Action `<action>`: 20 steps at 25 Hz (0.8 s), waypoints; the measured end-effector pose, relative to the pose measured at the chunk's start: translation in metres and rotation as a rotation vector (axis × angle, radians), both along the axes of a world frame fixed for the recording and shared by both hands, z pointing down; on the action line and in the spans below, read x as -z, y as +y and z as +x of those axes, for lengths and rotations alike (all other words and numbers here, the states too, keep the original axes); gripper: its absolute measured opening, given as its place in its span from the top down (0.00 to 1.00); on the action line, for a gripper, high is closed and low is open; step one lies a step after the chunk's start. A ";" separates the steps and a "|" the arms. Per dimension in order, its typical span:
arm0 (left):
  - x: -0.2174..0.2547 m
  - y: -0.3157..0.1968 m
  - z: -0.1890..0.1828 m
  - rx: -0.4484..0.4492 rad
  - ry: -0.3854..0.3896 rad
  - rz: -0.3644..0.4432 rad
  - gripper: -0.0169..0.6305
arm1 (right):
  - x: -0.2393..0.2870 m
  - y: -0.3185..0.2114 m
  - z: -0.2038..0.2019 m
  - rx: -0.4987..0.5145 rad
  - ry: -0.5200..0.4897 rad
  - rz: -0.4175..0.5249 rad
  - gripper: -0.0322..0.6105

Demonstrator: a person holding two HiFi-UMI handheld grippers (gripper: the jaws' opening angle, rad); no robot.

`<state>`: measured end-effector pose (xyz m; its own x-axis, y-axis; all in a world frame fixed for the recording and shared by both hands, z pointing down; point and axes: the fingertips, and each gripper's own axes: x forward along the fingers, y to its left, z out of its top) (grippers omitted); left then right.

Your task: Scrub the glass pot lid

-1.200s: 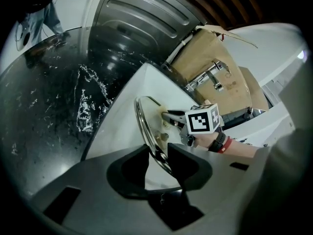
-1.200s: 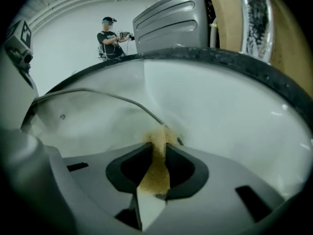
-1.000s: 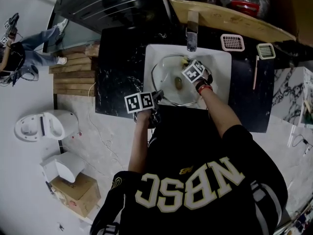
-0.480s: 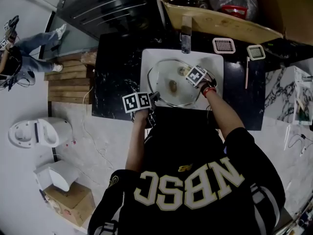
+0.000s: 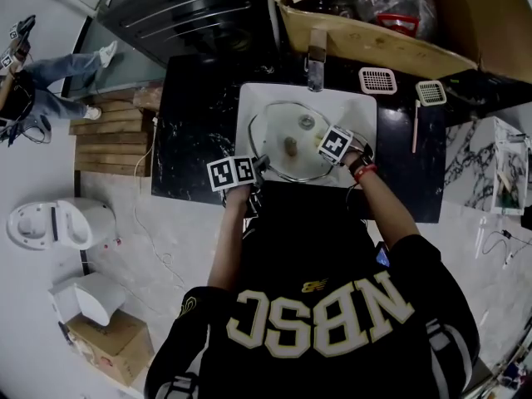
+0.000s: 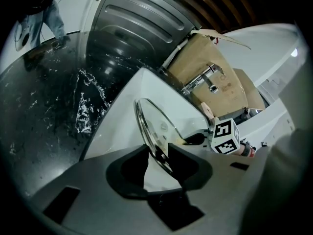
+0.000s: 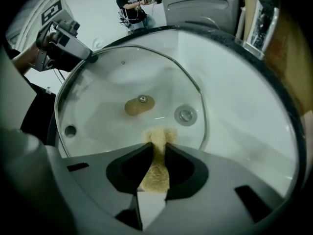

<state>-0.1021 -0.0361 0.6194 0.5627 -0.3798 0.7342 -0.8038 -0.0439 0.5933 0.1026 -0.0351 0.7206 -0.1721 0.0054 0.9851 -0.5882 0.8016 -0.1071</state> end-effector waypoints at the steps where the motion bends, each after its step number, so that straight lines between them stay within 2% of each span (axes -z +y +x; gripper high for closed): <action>1: 0.000 0.000 0.000 0.001 -0.002 0.008 0.76 | 0.002 0.004 -0.003 0.009 -0.009 -0.003 0.83; 3: 0.001 -0.001 0.001 0.003 -0.008 0.023 0.76 | 0.006 0.012 -0.004 0.017 -0.002 -0.017 0.83; 7: 0.001 -0.001 0.001 0.005 -0.011 0.029 0.76 | 0.015 0.014 -0.034 0.047 -0.145 0.024 0.82; 15: 0.000 -0.002 0.000 0.010 -0.020 0.020 0.76 | 0.042 0.043 -0.061 0.009 -0.323 -0.041 0.82; 20: -0.001 -0.002 -0.001 0.017 -0.027 -0.001 0.76 | 0.053 0.054 -0.078 0.031 -0.381 -0.042 0.82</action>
